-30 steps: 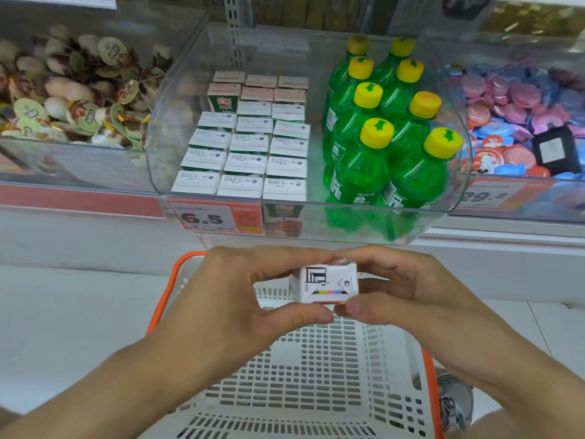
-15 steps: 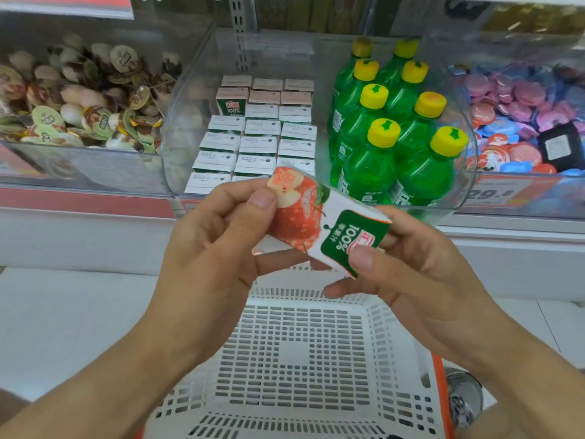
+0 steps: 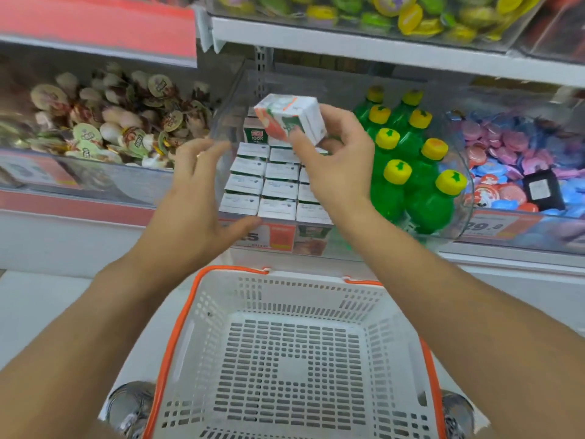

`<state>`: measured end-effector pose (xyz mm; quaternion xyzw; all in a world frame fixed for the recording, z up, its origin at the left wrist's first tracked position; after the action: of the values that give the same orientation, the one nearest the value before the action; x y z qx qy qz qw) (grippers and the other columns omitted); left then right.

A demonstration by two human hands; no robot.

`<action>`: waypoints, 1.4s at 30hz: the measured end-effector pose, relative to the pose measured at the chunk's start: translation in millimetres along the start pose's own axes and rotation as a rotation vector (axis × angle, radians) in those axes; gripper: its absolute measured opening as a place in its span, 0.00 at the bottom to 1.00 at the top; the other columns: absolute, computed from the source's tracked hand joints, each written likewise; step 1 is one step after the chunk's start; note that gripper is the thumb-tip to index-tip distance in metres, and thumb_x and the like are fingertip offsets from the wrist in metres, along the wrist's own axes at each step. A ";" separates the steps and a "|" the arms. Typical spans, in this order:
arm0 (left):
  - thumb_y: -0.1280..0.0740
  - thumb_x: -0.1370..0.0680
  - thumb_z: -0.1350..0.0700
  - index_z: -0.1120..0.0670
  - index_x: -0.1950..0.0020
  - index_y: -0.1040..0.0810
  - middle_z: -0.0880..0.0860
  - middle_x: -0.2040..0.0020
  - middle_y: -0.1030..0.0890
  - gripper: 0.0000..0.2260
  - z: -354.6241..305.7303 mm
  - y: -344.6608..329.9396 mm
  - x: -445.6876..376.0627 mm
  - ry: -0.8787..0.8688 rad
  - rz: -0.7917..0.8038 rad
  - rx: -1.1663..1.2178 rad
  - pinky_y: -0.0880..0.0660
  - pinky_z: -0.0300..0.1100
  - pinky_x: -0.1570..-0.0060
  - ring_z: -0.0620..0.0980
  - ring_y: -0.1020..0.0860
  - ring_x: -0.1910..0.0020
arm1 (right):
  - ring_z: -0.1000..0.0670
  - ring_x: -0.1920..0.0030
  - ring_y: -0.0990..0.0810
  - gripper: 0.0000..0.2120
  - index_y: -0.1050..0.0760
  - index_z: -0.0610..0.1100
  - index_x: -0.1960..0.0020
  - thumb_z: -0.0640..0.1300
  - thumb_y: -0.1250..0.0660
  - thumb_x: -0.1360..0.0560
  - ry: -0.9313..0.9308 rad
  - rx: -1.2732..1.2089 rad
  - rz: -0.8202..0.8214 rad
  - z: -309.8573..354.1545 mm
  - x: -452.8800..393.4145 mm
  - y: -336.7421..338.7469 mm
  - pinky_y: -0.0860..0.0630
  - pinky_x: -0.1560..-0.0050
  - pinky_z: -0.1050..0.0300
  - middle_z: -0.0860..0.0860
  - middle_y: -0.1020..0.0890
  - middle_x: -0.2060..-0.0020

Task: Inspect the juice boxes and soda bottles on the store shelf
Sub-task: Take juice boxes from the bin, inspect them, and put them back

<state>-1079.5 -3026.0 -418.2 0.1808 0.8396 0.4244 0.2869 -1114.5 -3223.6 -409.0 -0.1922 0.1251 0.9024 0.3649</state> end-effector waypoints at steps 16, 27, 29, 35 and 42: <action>0.19 0.38 0.44 0.48 0.23 0.41 0.47 0.25 0.35 0.50 17.1 -3.5 -4.8 0.166 0.005 0.216 0.33 0.45 0.33 0.49 0.34 0.28 | 0.51 0.47 0.20 0.23 0.23 0.44 0.34 0.50 0.25 0.26 -0.009 0.728 0.585 -17.5 -77.5 -79.3 0.23 0.45 0.57 0.49 0.18 0.42; 0.20 0.38 0.42 0.46 0.23 0.42 0.46 0.26 0.35 0.49 19.5 -4.3 -4.6 0.149 0.022 0.220 0.30 0.44 0.37 0.49 0.32 0.30 | 0.52 0.47 0.21 0.16 0.19 0.46 0.39 0.50 0.27 0.25 -0.049 0.922 0.813 -39.9 -88.1 -100.9 0.26 0.46 0.59 0.51 0.18 0.46; 0.20 0.38 0.41 0.47 0.23 0.42 0.46 0.26 0.35 0.50 19.5 -3.9 -5.1 0.150 0.024 0.216 0.30 0.45 0.37 0.50 0.31 0.30 | 0.52 0.49 0.20 0.14 0.18 0.46 0.41 0.49 0.27 0.25 -0.057 0.840 0.755 -40.6 -94.6 -100.0 0.22 0.45 0.57 0.51 0.17 0.48; 0.21 0.39 0.41 0.48 0.23 0.42 0.47 0.27 0.34 0.50 16.0 -2.8 -5.4 0.131 0.018 0.185 0.30 0.42 0.42 0.49 0.30 0.32 | 0.51 0.47 0.19 0.13 0.18 0.44 0.40 0.45 0.27 0.24 0.004 0.848 0.750 -46.2 -109.2 -113.6 0.22 0.42 0.58 0.48 0.16 0.46; 0.21 0.37 0.40 0.47 0.23 0.43 0.46 0.29 0.34 0.49 17.2 -5.3 -5.1 0.110 0.023 0.180 0.33 0.40 0.44 0.48 0.32 0.33 | 0.54 0.47 0.20 0.18 0.19 0.46 0.37 0.50 0.26 0.25 0.056 1.020 0.933 -45.9 -120.7 -126.1 0.26 0.44 0.62 0.52 0.17 0.44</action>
<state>-1064.9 -3021.3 -429.0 0.1920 0.8867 0.3597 0.2180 -934.0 -3225.6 -408.0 0.0540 0.6128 0.7881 -0.0201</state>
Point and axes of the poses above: each hand's wrist, its own x-axis away from the middle knuckle, its own y-axis out of the back of the hand, z = x × y, the point moved 7 cm from there along -x, towards the middle knuckle
